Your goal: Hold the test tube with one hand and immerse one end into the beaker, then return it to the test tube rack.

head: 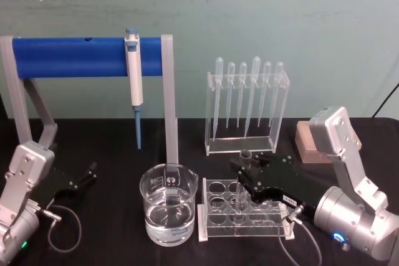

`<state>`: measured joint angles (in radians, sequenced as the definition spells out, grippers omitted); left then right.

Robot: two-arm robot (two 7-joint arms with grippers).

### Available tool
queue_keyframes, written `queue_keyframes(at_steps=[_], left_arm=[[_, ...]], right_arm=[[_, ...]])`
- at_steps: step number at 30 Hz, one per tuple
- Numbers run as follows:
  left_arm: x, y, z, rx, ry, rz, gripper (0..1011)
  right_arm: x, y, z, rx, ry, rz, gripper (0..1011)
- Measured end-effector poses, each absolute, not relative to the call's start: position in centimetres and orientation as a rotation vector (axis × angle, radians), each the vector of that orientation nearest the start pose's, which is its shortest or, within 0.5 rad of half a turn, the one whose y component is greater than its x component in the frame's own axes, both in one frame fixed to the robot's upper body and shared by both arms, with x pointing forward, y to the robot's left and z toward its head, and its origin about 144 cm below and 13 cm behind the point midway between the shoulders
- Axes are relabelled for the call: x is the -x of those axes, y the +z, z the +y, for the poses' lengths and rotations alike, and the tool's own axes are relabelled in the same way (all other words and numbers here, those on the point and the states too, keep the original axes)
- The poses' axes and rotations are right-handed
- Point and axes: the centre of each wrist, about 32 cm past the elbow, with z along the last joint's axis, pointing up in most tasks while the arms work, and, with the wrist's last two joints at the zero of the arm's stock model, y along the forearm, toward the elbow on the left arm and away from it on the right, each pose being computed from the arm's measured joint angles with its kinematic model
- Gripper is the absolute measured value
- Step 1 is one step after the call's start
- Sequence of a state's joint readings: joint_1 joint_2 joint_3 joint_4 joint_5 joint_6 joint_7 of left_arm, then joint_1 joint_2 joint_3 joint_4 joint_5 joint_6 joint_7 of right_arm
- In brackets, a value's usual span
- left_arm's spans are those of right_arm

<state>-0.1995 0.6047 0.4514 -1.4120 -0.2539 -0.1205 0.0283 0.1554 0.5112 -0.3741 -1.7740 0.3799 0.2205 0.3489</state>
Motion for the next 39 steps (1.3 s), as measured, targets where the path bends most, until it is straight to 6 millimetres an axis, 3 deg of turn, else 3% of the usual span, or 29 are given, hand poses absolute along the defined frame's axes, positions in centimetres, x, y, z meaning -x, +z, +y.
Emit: queue_keyframes(at_steps=[6,15,22,26,31,38,39], left_arm=[[-48.9,114.0,31.0,-0.305,1.248,-0.285,1000],[-48.9,114.0,31.0,-0.305,1.248,-0.285,1000],[-48.9,114.0,31.0,-0.304,1.248,-0.285,1000],[-48.9,114.0,31.0,-0.304,1.248,-0.285,1000],[-48.9,114.0,31.0,-0.304,1.248,-0.285,1000],[-48.9,114.0,31.0,-0.304,1.248,-0.285,1000],[-48.9,114.0,31.0,-0.304,1.248,-0.285,1000]], right_arm=[[-46.9,122.5,-23.9,0.172,-0.815,-0.075,242],[-46.4,123.5,-23.9,0.156,-0.805,-0.104,512],[-45.8,126.2,-25.0,0.060,-0.836,-0.142,752],[-45.6,126.5,-26.0,0.031,-0.905,-0.146,882],[-45.5,125.3,-27.0,0.063,-1.046,-0.139,985],[-45.4,120.8,-27.4,0.161,-1.254,-0.226,1002],[-45.3,119.4,-27.4,0.172,-1.298,-0.250,1002]])
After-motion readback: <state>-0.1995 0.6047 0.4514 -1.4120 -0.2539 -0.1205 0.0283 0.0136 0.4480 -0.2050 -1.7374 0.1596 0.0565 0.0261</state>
